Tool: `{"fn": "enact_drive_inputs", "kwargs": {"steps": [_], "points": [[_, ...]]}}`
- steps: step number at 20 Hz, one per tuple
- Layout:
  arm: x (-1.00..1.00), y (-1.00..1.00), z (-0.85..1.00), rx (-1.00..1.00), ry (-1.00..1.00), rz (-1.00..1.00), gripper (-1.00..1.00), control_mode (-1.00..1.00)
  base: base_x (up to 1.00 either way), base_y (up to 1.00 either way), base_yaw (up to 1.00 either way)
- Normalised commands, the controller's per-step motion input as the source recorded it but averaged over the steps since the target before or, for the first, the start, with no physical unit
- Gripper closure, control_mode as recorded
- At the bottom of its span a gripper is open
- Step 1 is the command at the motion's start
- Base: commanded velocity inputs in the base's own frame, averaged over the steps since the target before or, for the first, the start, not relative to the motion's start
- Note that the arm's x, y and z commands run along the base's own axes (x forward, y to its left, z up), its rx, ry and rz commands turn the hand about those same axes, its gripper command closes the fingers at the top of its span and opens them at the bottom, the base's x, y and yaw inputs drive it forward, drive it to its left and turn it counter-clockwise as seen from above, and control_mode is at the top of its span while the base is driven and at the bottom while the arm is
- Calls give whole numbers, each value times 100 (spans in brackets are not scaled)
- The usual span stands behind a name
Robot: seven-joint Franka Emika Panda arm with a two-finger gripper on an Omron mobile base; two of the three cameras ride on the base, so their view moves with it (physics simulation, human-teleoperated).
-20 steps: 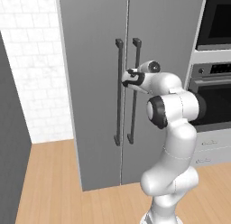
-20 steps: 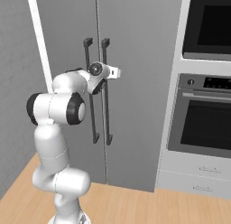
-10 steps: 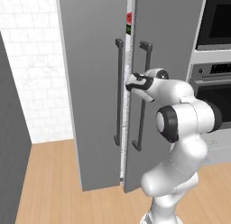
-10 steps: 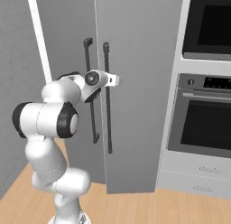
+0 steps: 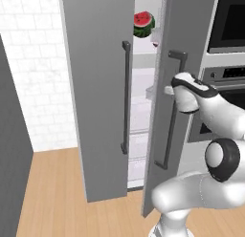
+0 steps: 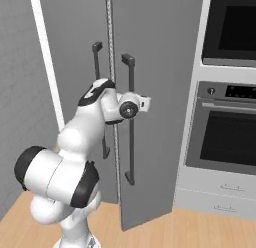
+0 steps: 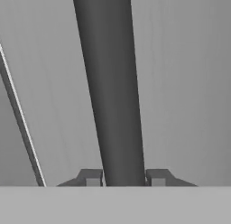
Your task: Take the strawberry from the fridge and place it on top of the pancake, located on the dining counter.
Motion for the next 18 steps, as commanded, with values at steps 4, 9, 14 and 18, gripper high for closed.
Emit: {"fn": "enact_drive_inputs", "kwargs": {"steps": [4, 9, 14, 18], "points": [[-74, -95, 0, 1, -9, 30, 100, -100, 0, 0, 0], [-43, -47, 22, 0, -3, 19, -100, -100, 0, 0, 0], [-30, -32, 84, 0, -1, 3, -100, -100, 0, 0, 0], [-23, -34, 80, 0, 0, 0, -100, -100, 0, 0, 0]]}}
